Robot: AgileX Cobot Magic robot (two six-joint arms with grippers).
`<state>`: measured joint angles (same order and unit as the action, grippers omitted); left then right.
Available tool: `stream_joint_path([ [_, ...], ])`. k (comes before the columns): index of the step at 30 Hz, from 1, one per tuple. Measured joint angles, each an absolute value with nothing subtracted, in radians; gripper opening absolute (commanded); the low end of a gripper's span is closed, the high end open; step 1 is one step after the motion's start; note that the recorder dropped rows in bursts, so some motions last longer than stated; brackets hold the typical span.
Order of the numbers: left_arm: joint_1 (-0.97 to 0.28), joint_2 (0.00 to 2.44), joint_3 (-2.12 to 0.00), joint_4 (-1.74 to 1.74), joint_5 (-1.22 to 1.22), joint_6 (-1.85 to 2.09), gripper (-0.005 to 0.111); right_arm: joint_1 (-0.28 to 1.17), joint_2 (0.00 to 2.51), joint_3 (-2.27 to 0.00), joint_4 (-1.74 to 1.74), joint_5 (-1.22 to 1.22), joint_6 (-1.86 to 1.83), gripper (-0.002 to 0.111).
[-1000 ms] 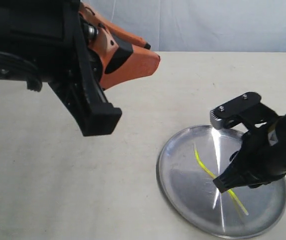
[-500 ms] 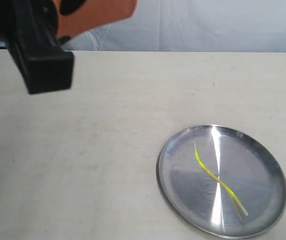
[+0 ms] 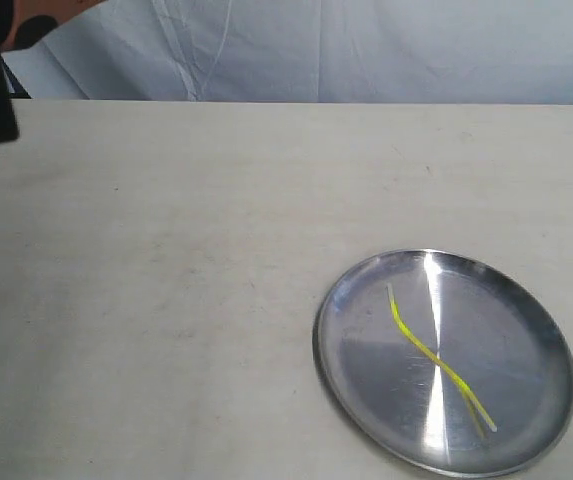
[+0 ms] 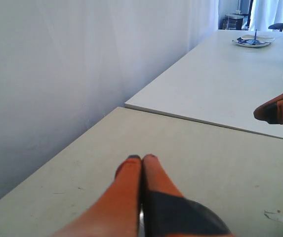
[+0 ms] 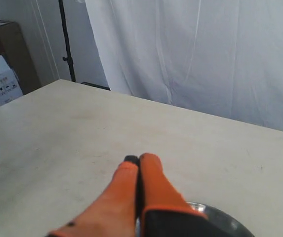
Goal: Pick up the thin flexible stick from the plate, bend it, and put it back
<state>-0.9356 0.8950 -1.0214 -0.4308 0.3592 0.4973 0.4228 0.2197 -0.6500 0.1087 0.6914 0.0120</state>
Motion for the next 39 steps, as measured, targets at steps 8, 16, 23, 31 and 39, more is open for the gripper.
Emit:
stream_joint_path([
  [8, -0.936, 0.895, -1.021, -0.431, 0.359, 0.497, 0.000, 0.423, 0.220, -0.650, 0.116, 0.691, 0.012, -0.001],
  [16, -0.936, 0.895, -1.021, -0.431, 0.359, 0.497, 0.000, 0.288, 0.164, -0.485, 0.117, 0.430, -0.074, -0.001],
  [23, -0.936, 0.895, -1.021, -0.431, 0.359, 0.497, 0.000, 0.131, 0.161, -0.149, 0.137, 0.069, -0.092, -0.001],
  [31, -0.936, 0.895, -1.021, -0.431, 0.359, 0.497, 0.000, 0.122, 0.161, -0.007, 0.169, 0.022, -0.092, -0.001],
  [39, -0.936, 0.895, -1.021, -0.431, 0.360, 0.497, 0.000, 0.122, 0.161, -0.002, 0.186, 0.217, -0.092, -0.001],
])
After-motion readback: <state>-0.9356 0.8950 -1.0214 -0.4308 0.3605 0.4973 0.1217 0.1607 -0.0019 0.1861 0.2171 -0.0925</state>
